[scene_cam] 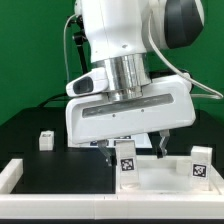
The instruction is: Assemble square table
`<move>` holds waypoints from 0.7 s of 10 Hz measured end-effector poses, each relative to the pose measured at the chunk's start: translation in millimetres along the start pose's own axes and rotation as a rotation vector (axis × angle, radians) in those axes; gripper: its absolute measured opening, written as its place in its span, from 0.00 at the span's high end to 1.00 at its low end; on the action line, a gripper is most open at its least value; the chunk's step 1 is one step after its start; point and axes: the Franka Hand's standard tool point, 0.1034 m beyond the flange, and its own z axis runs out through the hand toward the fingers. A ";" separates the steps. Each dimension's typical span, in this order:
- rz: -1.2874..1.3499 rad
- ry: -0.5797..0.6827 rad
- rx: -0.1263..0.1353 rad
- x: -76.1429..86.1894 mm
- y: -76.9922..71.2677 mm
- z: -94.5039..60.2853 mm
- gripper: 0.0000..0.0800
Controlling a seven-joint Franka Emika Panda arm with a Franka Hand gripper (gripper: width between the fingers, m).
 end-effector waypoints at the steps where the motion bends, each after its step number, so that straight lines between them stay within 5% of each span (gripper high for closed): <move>1: 0.000 0.000 0.000 -0.1 0.4 0.1 0.34; 2: 0.032 0.000 0.000 -0.2 0.4 0.3 0.51; 3: 0.128 0.006 -0.003 0.7 4.3 -0.4 0.51; 4: 0.211 0.007 -0.007 0.7 7.7 -0.4 0.64; 7: 0.422 0.006 -0.007 0.4 9.0 0.8 0.65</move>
Offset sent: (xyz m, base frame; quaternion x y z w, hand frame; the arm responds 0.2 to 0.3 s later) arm 0.0000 0.0000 0.0000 0.0000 0.0000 0.1938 0.9810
